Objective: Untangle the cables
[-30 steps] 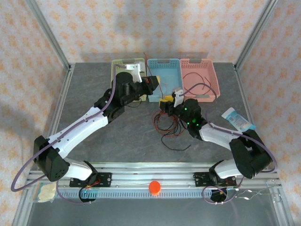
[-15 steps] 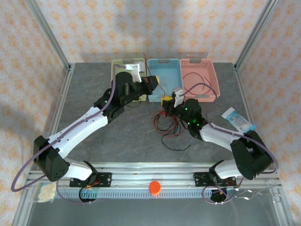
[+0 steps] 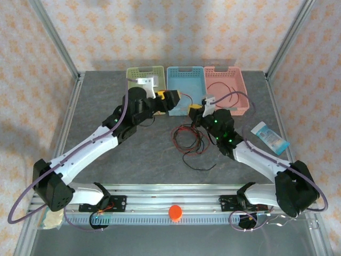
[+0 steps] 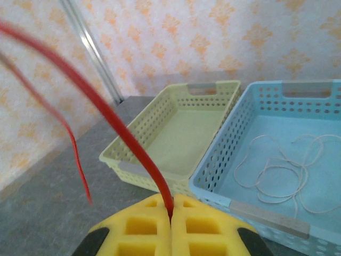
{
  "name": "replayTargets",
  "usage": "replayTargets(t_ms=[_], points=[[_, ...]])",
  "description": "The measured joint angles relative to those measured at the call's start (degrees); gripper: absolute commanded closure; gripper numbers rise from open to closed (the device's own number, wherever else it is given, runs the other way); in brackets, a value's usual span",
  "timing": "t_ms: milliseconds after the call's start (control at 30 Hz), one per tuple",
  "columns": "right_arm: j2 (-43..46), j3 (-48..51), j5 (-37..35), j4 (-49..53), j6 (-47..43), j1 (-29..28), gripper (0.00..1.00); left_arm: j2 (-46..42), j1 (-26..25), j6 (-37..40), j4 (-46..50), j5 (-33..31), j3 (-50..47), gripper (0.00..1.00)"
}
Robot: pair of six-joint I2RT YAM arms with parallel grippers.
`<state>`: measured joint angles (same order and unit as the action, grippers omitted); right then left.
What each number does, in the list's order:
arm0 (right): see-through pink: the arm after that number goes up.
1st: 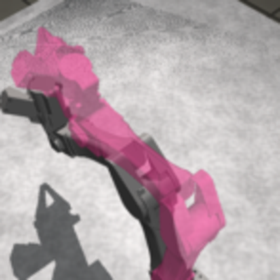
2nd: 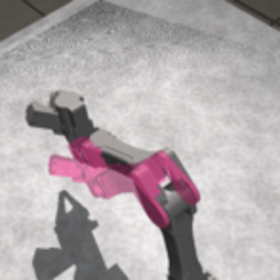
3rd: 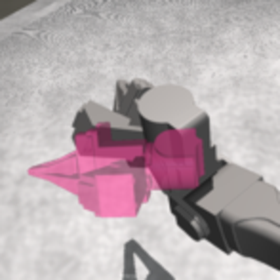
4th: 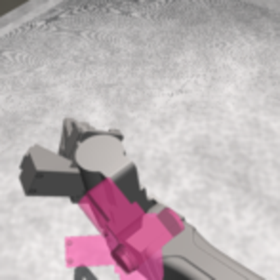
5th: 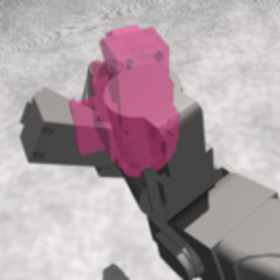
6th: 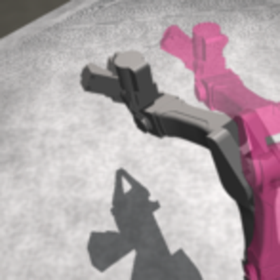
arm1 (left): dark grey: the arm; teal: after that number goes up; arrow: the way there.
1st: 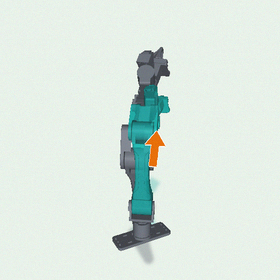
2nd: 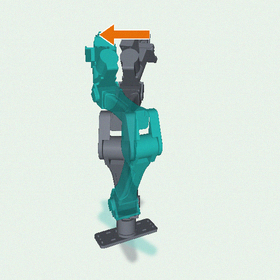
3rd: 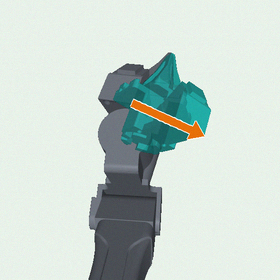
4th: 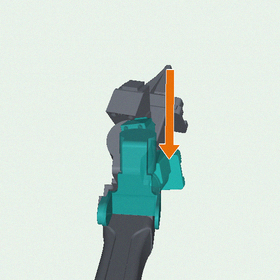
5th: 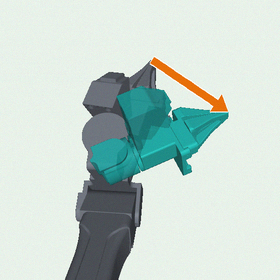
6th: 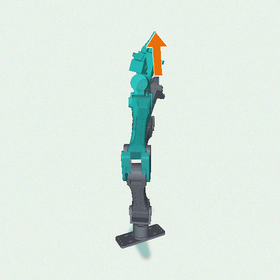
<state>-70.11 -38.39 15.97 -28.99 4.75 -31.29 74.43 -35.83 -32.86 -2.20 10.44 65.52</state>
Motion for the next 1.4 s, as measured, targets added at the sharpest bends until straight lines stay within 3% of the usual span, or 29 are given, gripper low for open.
replayTargets(t_ms=[333, 600, 1000, 1400], points=[[5.22, -4.90, -6.43, 12.44, 3.61, 0.00, 1.00, -8.59, 0.00, 2.78, -2.91, -5.18, -19.39, 0.18], [7.04, -14.08, -10.84, 22.77, 3.82, 0.00, 1.00, -7.89, -0.20, 2.93, -8.72, -5.35, -25.92, 0.16], [3.93, -29.18, -23.54, 38.88, 2.21, 0.87, 1.00, 3.93, -4.31, 4.09, -13.11, -8.44, -21.07, 0.16], [-4.59, -31.12, -23.10, 41.64, 1.70, 15.28, 1.00, 18.36, -4.31, 7.39, -14.36, -12.70, -2.69, 0.15]])
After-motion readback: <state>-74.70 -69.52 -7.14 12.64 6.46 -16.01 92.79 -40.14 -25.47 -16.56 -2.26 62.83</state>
